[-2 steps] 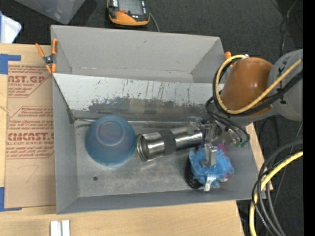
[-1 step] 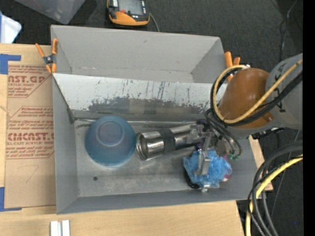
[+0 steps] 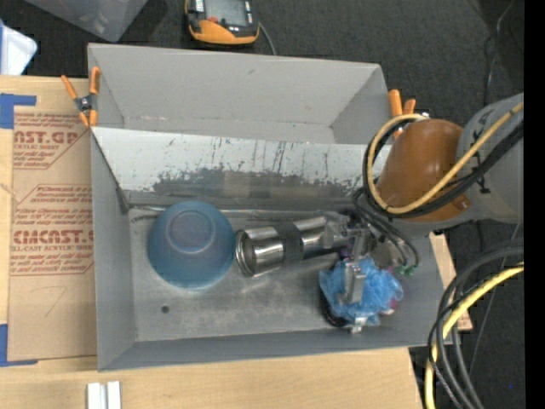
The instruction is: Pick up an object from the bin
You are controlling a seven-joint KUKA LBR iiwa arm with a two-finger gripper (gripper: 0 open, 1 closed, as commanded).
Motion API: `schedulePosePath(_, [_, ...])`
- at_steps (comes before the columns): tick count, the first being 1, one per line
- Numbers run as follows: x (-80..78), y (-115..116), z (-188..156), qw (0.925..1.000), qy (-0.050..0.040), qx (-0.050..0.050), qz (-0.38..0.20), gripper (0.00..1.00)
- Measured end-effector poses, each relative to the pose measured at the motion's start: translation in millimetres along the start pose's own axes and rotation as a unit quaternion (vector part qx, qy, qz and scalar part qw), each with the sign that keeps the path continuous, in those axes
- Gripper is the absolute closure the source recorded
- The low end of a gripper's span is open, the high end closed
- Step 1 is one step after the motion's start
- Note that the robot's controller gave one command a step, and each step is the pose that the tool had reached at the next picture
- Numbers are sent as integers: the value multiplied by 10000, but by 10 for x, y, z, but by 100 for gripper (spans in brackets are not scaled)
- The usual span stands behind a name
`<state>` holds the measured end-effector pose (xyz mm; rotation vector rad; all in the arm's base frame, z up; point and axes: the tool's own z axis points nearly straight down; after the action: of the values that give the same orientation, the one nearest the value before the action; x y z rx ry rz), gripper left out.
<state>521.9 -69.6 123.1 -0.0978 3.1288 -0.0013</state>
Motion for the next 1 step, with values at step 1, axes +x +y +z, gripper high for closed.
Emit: schedulePosePath(1, [160, -629, -1034, 9978, -19, 4, -669, 100])
